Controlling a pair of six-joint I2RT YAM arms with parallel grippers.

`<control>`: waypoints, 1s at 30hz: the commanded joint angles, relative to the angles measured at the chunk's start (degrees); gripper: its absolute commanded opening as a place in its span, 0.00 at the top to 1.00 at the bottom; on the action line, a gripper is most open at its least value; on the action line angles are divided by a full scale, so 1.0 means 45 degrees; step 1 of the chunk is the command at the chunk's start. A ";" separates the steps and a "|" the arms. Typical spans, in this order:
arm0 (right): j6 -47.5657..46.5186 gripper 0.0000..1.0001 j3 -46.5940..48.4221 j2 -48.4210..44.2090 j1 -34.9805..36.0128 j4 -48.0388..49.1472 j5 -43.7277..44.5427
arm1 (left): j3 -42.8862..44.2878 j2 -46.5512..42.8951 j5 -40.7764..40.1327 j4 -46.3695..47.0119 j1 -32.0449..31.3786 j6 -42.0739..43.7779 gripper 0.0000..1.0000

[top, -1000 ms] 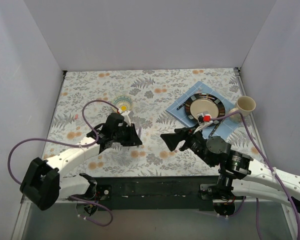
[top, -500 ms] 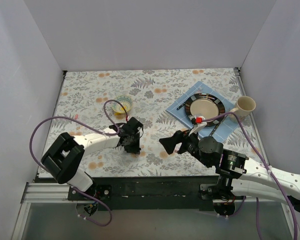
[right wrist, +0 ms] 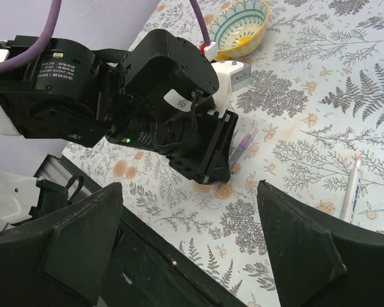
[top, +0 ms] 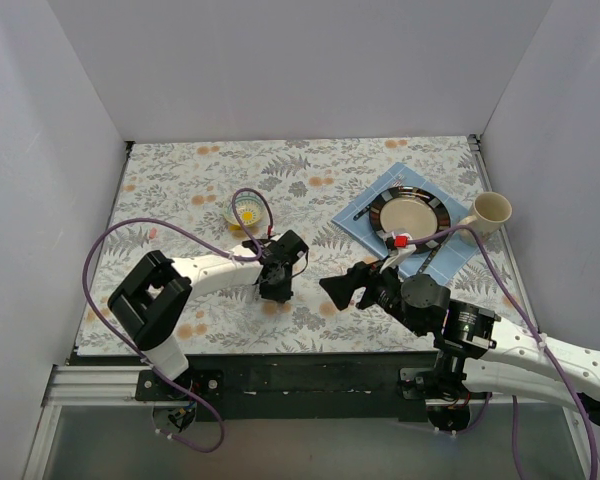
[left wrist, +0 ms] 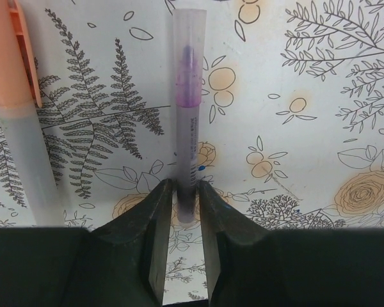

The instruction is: Insert the pens into the pen caps

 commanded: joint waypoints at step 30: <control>-0.0477 0.09 -0.0840 -0.1195 -0.0013 0.1190 -0.0487 | 0.3341 -0.3053 -0.0864 0.0501 0.8408 0.3393 0.49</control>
